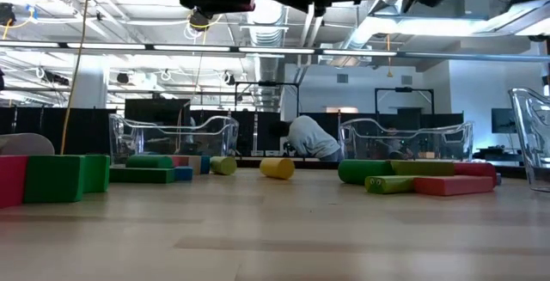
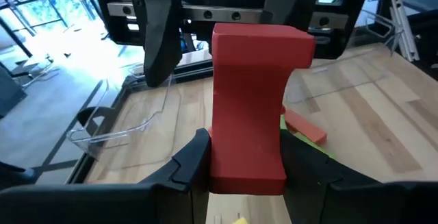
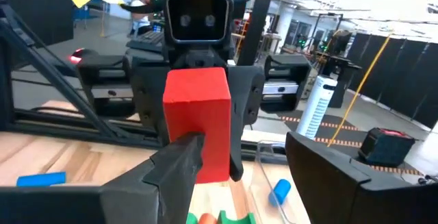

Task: Sort blocks by size
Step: Put the red arch block into the top right transparent bin

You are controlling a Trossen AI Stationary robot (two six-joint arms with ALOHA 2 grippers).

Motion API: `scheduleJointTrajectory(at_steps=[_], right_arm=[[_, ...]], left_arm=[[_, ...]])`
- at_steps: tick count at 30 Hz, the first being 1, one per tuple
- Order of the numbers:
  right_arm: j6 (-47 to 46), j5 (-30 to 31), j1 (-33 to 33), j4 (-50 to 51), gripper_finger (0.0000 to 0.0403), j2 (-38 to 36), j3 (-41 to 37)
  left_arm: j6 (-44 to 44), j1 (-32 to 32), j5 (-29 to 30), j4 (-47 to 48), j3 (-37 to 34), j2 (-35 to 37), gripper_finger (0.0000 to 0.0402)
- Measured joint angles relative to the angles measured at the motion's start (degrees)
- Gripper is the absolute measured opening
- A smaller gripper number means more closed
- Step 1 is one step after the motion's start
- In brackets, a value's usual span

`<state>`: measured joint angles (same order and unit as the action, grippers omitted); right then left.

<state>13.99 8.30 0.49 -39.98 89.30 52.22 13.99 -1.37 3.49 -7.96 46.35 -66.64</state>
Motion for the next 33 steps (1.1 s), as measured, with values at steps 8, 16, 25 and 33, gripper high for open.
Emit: scheduleJointTrajectory(at_steps=[8, 16, 25, 33], right_arm=[[0.0, -0.7, 2.1, 4.6, 0.0249, -0.1, 0.2], [0.0, -0.8, 2.4, 1.0, 0.0249, 0.0, 0.2], [0.9, -0.9, 2.4, -2.7, 0.0249, 0.0, 0.3], [1.1, -2.5, 2.4, 0.8, 0.0249, 0.0, 2.7]], left_arm=[[0.1, 0.0, 0.1, -1.0, 0.0, -0.1, 0.0128], [0.1, 0.0, 0.2, -0.9, 0.0, 0.0, 0.0128], [-0.3, 0.0, -1.5, -0.4, 0.0, -0.1, 0.0128], [-0.6, 0.0, -1.9, -2.1, 0.0, -1.4, 0.0127]])
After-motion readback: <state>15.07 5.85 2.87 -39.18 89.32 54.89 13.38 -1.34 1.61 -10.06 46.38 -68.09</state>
